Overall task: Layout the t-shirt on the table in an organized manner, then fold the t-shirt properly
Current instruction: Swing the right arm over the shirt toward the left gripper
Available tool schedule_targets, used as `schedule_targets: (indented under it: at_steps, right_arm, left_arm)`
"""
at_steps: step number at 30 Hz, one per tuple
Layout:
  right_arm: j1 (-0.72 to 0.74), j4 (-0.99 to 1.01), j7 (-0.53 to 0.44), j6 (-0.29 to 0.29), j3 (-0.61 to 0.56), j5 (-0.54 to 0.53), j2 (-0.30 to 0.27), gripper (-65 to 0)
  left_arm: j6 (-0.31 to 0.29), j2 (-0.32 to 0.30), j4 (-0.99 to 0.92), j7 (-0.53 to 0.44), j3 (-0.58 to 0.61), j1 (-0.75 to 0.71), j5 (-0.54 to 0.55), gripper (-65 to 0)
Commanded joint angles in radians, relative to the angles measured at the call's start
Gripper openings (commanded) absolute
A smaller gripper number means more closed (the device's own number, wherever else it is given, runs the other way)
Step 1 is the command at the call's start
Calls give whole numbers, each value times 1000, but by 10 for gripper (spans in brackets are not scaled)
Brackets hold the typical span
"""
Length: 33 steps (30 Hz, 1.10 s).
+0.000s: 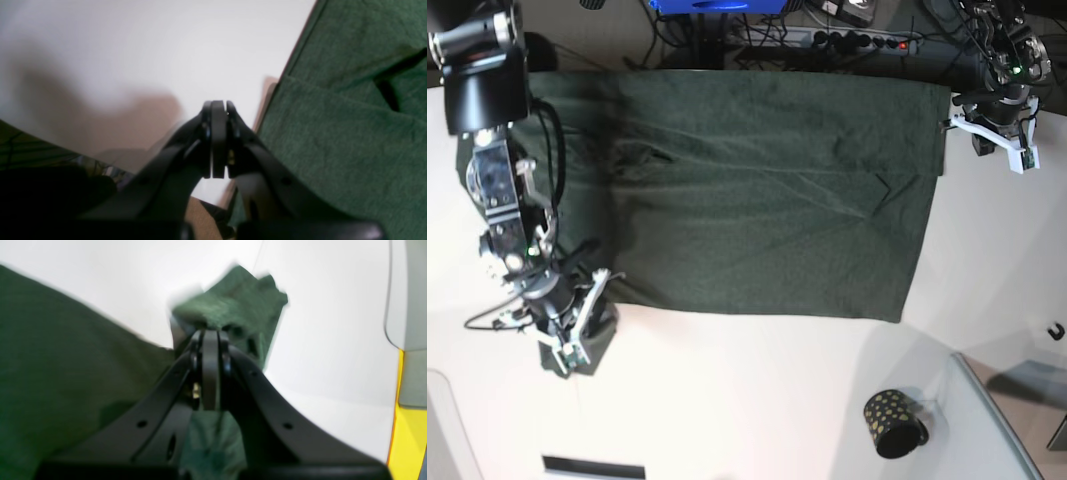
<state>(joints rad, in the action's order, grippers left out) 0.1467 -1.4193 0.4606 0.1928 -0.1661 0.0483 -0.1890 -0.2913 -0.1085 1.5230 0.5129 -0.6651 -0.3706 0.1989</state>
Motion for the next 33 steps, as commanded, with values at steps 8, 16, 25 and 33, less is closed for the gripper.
schedule_targets:
  at_steps: [8, 16, 25, 33]
  right_arm:
    - [-95, -246, 111, 199, 1, 2, 147, -650]
    - [-98, -351, 212, 267, -131, 3, 230, -650]
    - [-97, -486, 275, 267, -346, 5, 251, -648]
    - [-124, -559, 312, 267, -484, 0, 257, -648]
  left_arm:
    - [-1, -15, 63, -13, -5, -3, -2, -650]
    - [-1, -17, 103, -10, -63, -12, -3, -650]
    - [-1, -56, 103, -10, -150, -44, -5, -650]
    - [-1, -56, 96, -10, -152, -58, -5, -650]
